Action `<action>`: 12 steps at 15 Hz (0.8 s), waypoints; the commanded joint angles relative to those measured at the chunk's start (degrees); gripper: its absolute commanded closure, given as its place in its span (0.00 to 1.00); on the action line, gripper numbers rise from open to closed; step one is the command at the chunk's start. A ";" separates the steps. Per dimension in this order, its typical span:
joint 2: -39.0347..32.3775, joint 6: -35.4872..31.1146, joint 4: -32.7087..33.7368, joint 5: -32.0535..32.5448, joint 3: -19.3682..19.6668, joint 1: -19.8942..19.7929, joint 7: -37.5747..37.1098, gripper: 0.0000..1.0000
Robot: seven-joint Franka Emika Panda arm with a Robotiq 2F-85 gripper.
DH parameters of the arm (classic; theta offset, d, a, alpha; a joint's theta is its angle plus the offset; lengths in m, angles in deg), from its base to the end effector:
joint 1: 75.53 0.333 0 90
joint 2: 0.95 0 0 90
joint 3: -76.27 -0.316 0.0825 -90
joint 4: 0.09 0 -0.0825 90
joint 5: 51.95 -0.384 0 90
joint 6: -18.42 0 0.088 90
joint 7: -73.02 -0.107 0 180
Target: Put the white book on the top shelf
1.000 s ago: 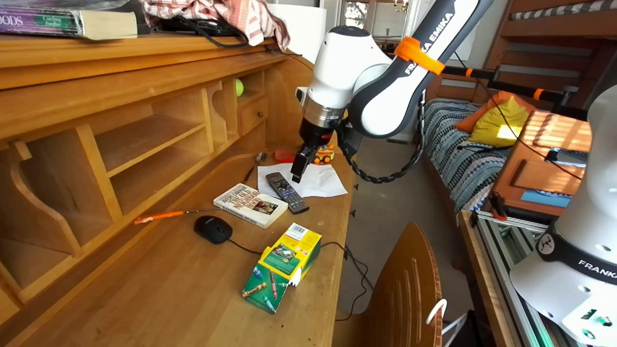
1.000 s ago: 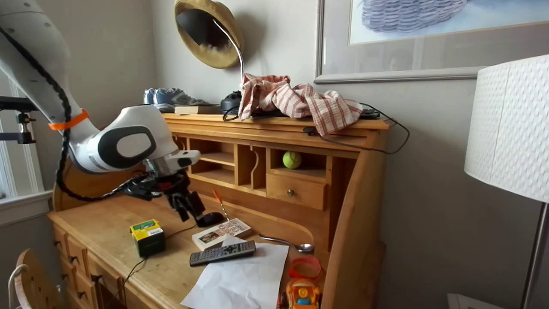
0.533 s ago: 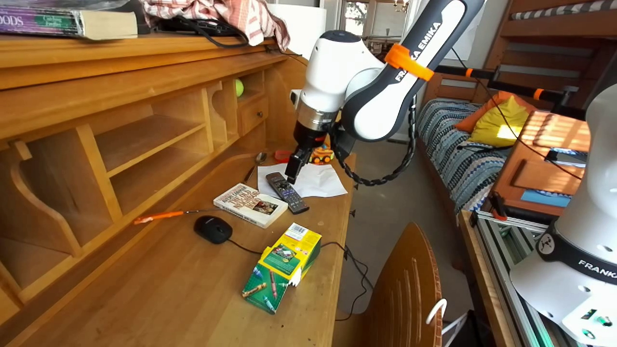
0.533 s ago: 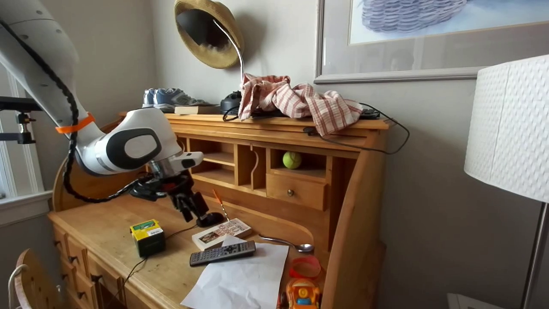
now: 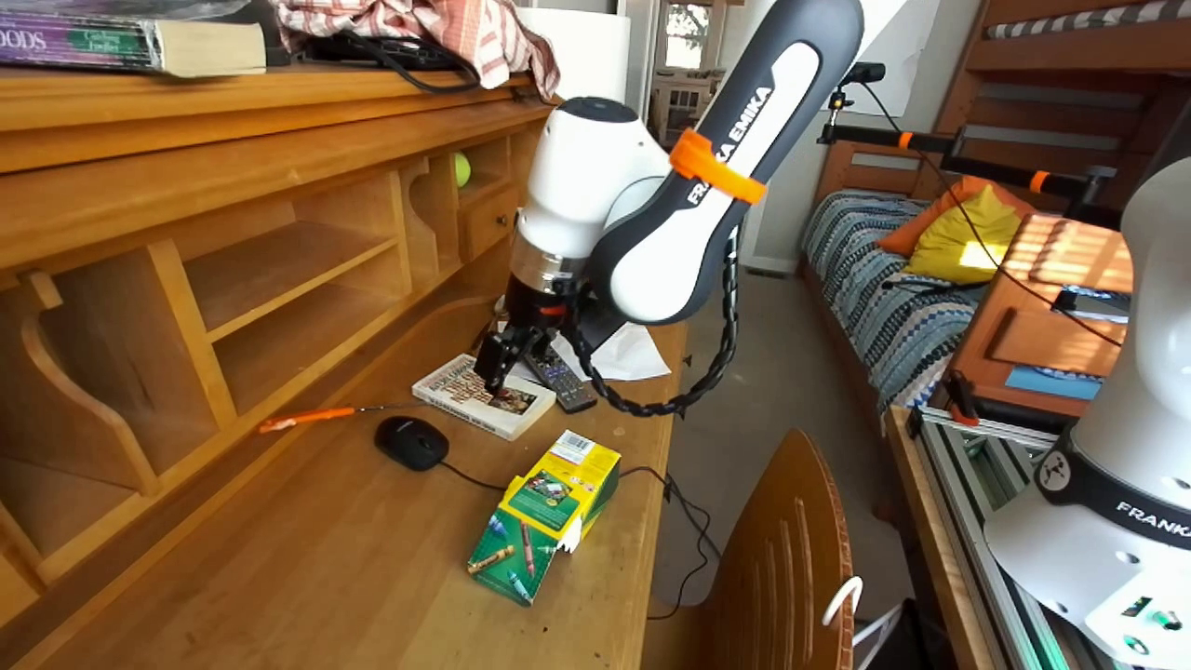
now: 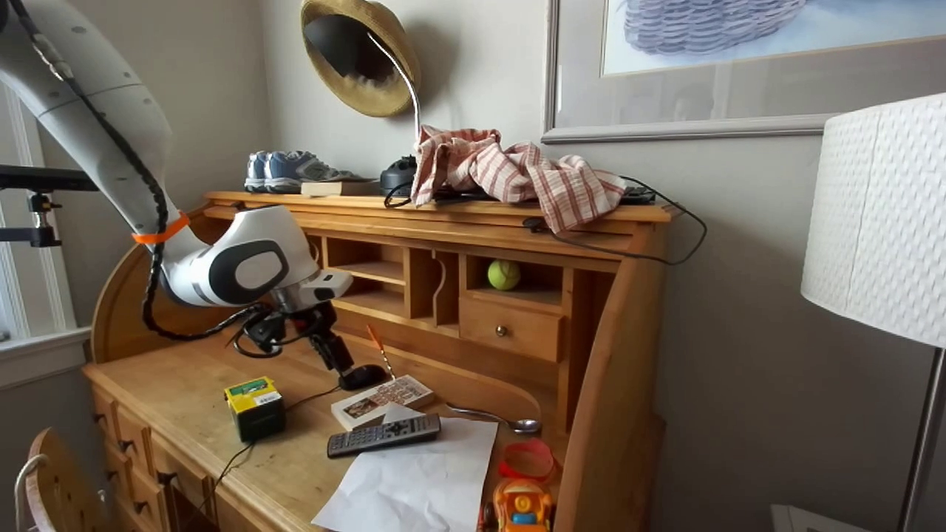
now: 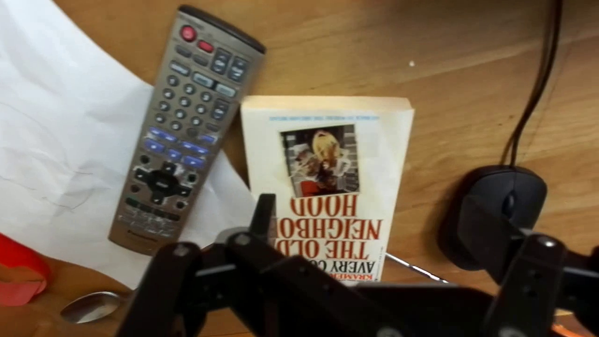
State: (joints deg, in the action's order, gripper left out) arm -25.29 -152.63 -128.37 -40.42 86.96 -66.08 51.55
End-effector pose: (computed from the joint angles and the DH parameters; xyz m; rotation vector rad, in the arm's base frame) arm 0.5721 0.0018 0.2125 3.0085 -0.2619 0.5175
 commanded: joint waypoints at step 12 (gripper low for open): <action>-18.94 1.45 17.06 -4.49 9.31 11.75 -2.85 0.00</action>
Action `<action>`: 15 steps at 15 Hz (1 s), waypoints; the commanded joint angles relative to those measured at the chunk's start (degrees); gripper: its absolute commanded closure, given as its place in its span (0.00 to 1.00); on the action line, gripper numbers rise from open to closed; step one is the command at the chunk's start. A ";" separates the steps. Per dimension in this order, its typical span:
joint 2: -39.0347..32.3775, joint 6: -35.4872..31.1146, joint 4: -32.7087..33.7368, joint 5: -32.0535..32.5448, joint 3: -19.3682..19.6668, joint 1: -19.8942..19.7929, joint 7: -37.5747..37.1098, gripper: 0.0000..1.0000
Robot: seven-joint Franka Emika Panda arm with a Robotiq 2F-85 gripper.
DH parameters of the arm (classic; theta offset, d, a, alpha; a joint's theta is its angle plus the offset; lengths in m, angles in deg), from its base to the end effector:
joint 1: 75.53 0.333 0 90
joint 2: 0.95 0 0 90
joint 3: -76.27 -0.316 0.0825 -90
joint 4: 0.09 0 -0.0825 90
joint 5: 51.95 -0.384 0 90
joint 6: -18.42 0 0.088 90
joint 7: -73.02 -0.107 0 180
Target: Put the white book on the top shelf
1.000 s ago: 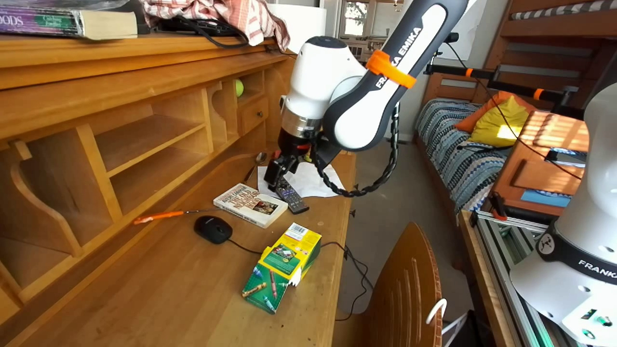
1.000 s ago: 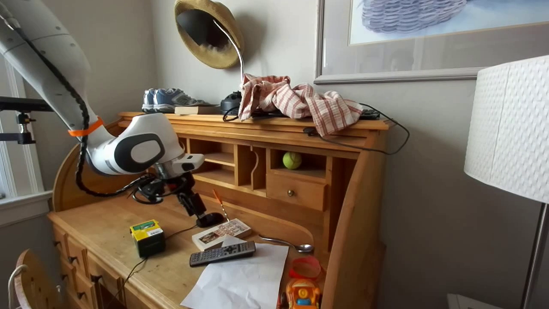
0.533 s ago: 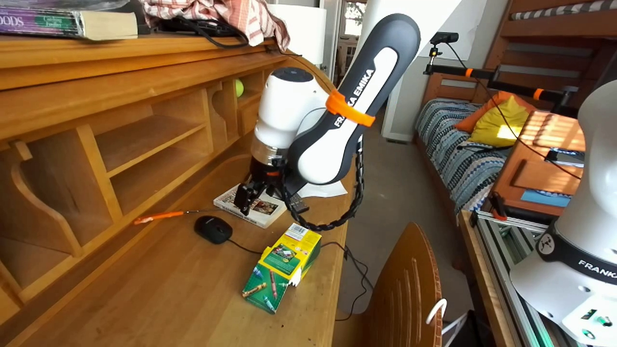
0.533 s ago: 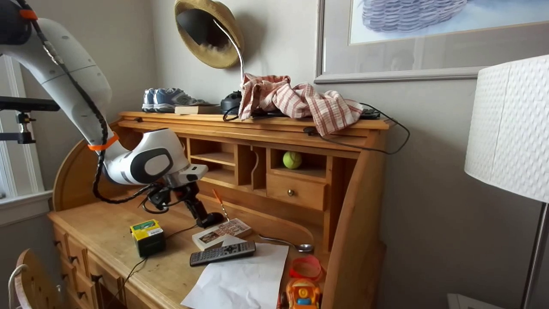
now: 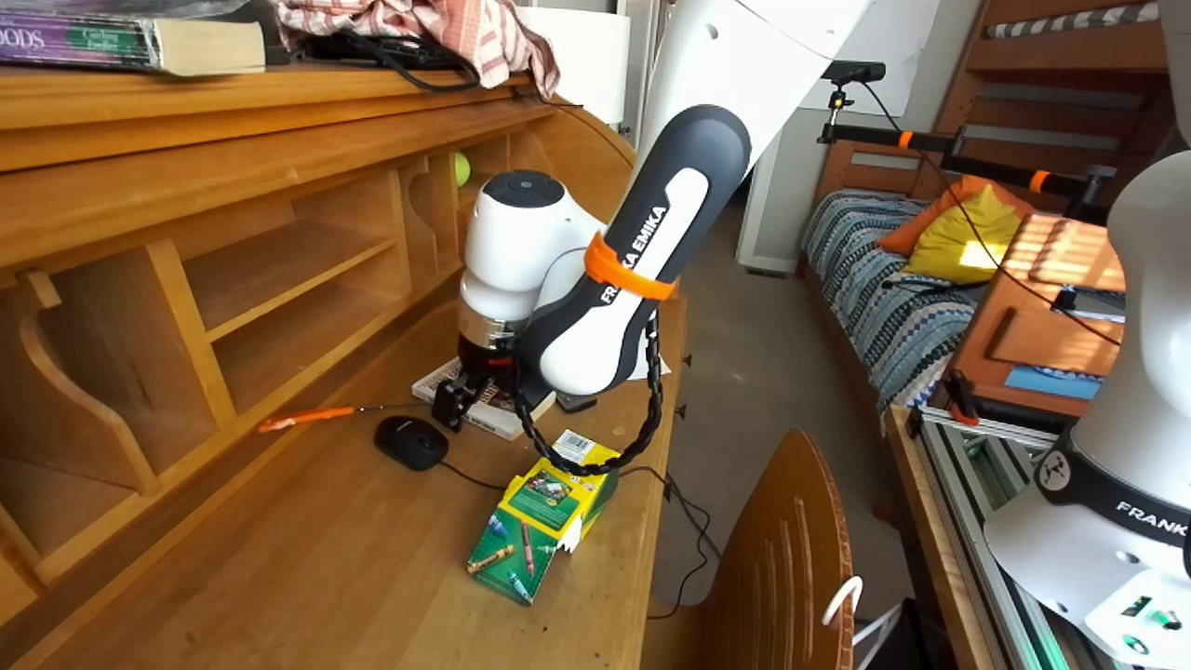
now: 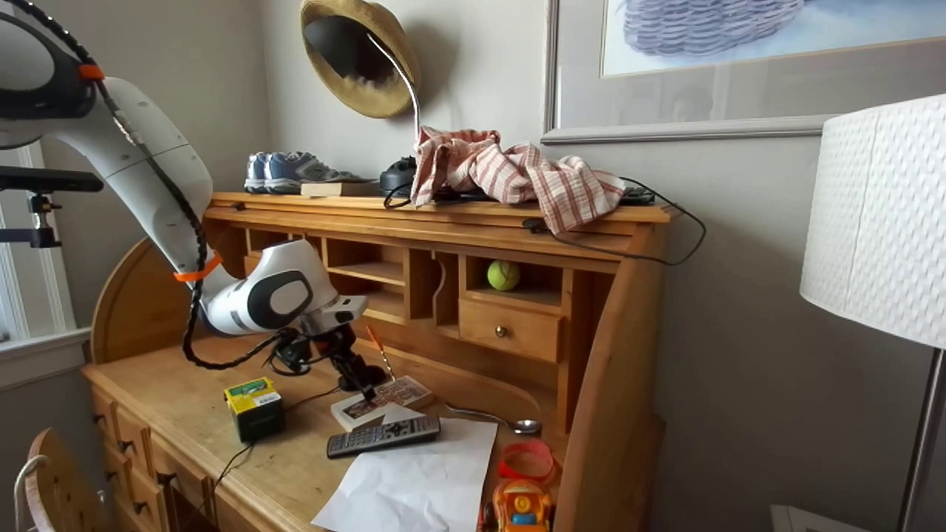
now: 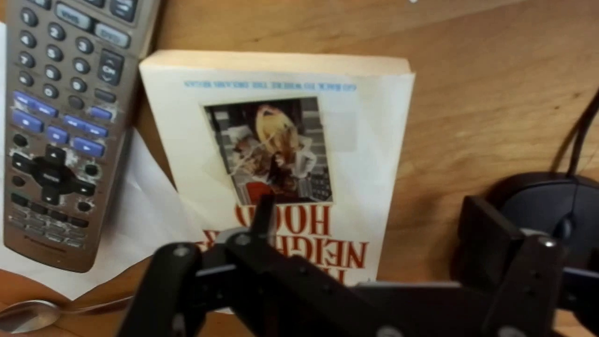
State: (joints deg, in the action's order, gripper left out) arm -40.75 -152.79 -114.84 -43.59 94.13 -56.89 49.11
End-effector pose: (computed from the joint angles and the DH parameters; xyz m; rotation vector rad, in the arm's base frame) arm 0.6241 0.0256 0.1507 2.9285 -0.2382 0.5199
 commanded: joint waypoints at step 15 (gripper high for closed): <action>-6.39 14.97 9.98 2.16 4.87 3.24 -1.54 0.32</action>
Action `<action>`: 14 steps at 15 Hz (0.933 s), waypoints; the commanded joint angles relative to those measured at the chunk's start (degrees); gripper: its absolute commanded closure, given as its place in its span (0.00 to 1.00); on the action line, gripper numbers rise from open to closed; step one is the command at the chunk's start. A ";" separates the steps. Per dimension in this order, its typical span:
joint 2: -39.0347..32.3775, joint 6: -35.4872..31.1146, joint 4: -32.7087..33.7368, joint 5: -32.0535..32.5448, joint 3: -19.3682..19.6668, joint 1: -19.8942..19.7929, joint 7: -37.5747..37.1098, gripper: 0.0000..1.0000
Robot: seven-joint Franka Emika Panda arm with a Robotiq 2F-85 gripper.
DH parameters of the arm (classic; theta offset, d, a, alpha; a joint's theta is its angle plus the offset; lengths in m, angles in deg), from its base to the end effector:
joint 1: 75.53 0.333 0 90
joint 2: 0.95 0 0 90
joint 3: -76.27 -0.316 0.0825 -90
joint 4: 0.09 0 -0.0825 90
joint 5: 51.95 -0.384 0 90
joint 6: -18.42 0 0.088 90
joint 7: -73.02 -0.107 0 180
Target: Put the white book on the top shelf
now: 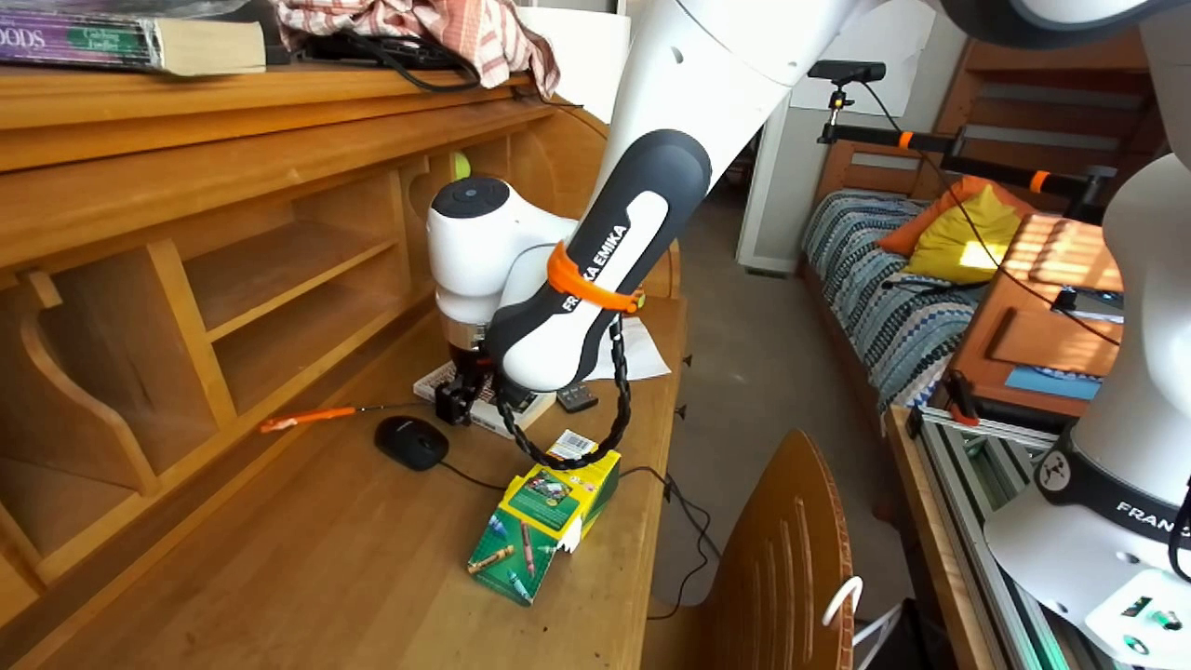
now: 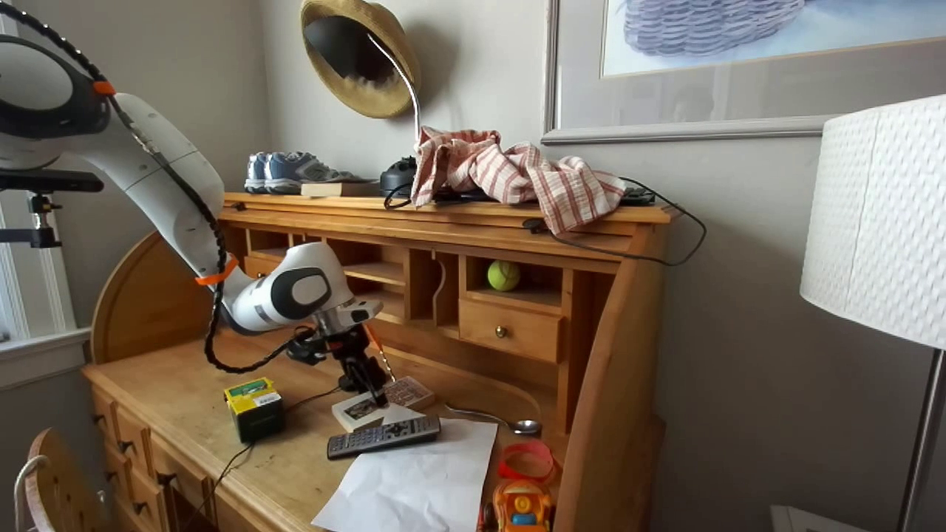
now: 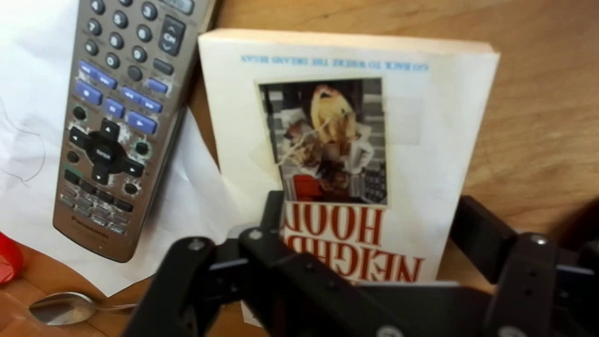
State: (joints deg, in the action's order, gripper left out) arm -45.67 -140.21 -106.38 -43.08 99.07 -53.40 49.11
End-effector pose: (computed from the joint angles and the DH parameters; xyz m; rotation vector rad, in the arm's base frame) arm 0.6503 0.0148 0.1408 2.8202 -0.2221 0.3367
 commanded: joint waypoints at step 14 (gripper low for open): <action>4.93 -0.12 -0.84 -0.97 -8.65 -7.99 4.34 0.99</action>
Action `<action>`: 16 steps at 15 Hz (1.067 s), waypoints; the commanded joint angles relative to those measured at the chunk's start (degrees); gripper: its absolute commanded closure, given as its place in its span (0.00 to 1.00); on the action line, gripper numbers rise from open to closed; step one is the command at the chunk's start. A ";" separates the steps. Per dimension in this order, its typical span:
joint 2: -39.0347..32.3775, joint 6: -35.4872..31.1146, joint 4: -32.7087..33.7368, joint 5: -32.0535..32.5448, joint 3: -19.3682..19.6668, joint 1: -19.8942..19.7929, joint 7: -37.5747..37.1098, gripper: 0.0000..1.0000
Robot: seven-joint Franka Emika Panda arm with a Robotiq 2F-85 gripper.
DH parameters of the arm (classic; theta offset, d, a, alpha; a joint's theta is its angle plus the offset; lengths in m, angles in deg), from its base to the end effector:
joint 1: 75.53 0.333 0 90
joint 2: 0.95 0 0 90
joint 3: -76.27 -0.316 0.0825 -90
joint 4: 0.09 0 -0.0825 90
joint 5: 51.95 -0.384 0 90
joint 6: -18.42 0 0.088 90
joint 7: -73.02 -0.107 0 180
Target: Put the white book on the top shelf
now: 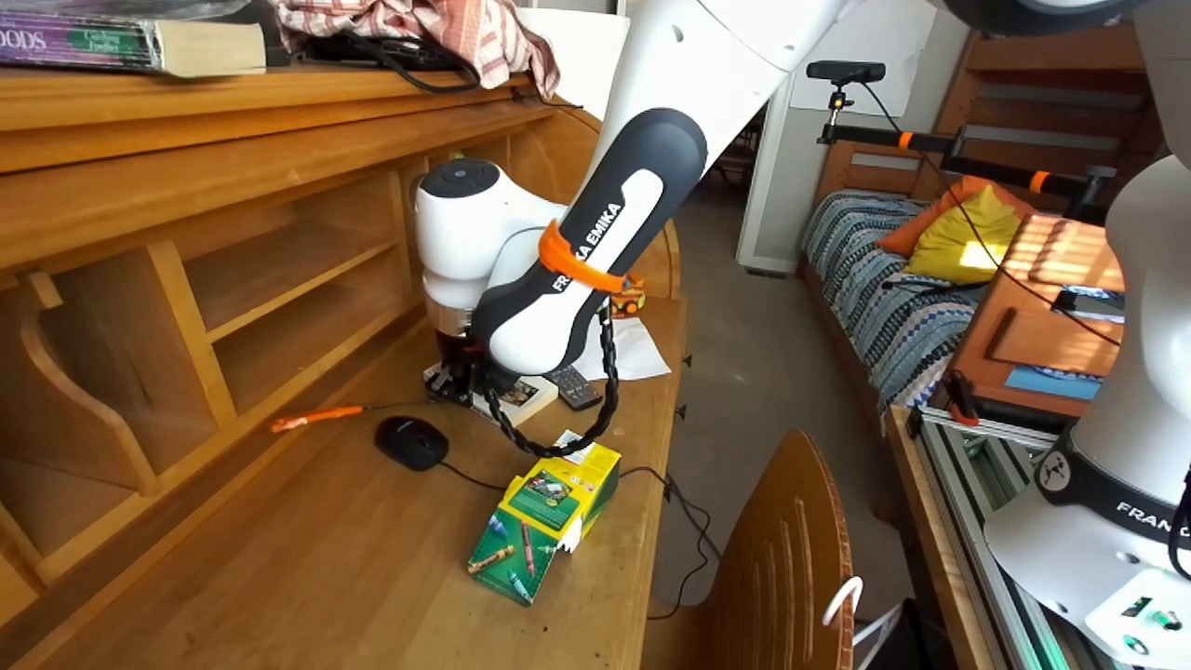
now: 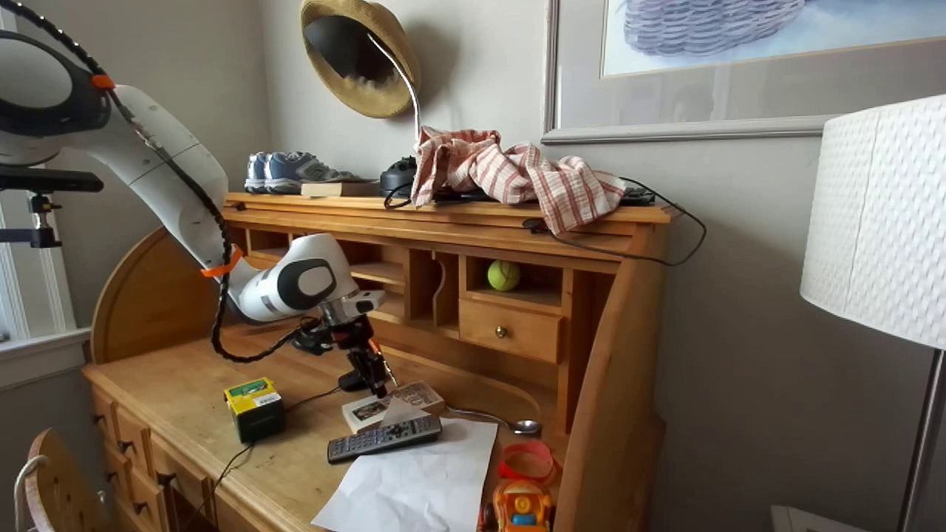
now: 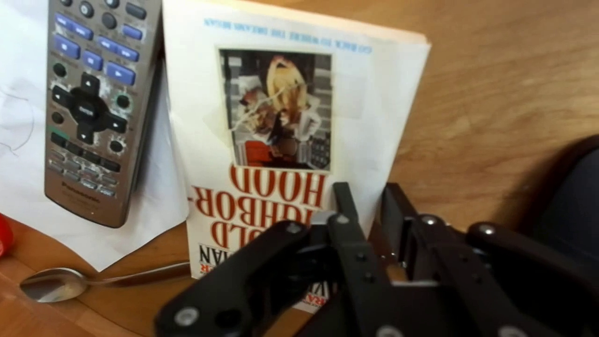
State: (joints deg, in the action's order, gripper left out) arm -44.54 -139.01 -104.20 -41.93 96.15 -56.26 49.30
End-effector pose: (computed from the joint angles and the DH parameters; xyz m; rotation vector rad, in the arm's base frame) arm 0.6633 0.0180 0.1571 2.8463 -0.2201 0.3654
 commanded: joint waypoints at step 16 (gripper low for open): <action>9.81 -1.56 -9.78 -2.54 -10.75 -9.09 8.47 0.45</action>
State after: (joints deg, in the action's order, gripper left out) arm -34.85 -138.89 -112.46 -47.67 82.07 -69.20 61.23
